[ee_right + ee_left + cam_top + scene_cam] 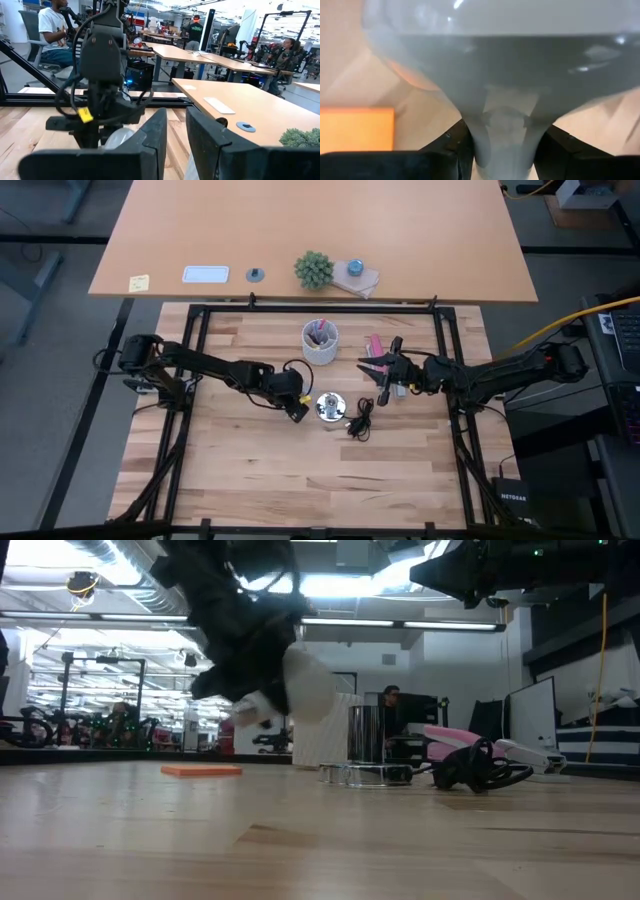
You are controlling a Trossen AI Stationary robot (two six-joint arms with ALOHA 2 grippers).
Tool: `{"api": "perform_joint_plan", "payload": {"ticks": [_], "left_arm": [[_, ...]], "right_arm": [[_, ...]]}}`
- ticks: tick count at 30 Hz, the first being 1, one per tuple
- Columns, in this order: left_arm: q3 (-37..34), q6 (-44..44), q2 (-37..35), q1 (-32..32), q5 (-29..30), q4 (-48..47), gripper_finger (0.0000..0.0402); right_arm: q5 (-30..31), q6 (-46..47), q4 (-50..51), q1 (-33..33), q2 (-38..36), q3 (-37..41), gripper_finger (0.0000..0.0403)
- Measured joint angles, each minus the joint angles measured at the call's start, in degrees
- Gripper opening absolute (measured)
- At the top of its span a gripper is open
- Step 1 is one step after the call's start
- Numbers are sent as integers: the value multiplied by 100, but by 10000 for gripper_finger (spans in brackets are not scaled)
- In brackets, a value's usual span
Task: Screw lightbulb
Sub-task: Insert the lightbulb into the lamp
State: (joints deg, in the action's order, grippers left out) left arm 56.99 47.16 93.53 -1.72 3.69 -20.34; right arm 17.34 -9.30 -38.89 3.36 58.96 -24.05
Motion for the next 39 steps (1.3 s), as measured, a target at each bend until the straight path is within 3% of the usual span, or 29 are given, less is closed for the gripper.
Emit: {"api": "perform_joint_plan", "payload": {"ticks": [5,12,19,23,28,32,39], "left_arm": [[1,-161,-172,-28,446,532,147],[-19,-721,-270,-369,1800,1431,141],[-433,-1265,-274,-897,3455,3000,145],[-951,-1532,-269,-1186,4070,4293,143],[-1603,-1735,-248,-1359,4401,5650,147],[-1820,-2411,126,-1368,4388,6876,145],[-1755,-3578,1276,-1292,3797,8938,148]], "right_arm": [[-1,0,1,0,0,0,76],[-2,0,0,0,0,0,76],[-1,0,11,0,0,0,76],[0,0,9,0,0,0,76],[-2,0,4,0,0,0,76],[-2,0,6,0,0,0,76],[-428,137,40,1,2,0,76]]}}
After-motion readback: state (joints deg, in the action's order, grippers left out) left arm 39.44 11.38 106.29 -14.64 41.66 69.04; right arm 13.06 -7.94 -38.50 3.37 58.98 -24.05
